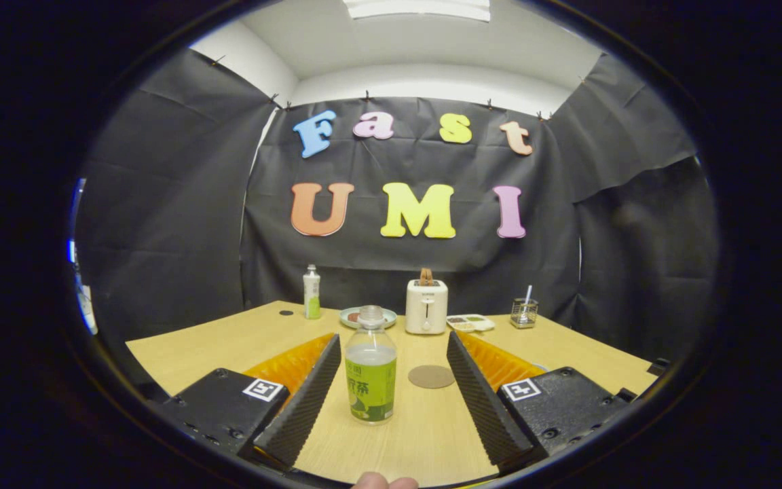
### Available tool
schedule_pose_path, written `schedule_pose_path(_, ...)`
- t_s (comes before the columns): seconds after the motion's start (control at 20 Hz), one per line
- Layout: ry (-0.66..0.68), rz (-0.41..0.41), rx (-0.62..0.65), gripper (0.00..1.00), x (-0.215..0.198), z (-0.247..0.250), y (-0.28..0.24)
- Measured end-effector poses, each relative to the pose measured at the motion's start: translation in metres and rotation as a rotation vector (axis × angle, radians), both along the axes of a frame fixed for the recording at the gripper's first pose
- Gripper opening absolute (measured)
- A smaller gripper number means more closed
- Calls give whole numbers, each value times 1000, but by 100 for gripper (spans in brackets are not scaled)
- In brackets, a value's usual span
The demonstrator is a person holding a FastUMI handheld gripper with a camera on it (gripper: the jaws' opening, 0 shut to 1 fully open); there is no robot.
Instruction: Take the bottle from table, then pour the juice into the cup, finally place the bottle on the coaster
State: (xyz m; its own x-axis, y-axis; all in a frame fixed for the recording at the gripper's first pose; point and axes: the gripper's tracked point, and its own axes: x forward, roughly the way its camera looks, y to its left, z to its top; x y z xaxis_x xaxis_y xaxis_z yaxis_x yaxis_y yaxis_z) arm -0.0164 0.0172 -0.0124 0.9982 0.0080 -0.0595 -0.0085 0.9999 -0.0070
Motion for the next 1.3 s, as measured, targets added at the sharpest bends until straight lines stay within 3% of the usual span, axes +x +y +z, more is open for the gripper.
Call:
schedule_pose_path(0.5, 29, 5, -17, 100, 11, -18, 9)
schedule_pose_path(0.7, 61, -38, 33, 100, 22, -32, 13)
schedule_pose_path(1.3, 169, 9, 36, 100, 69, -80, 29)
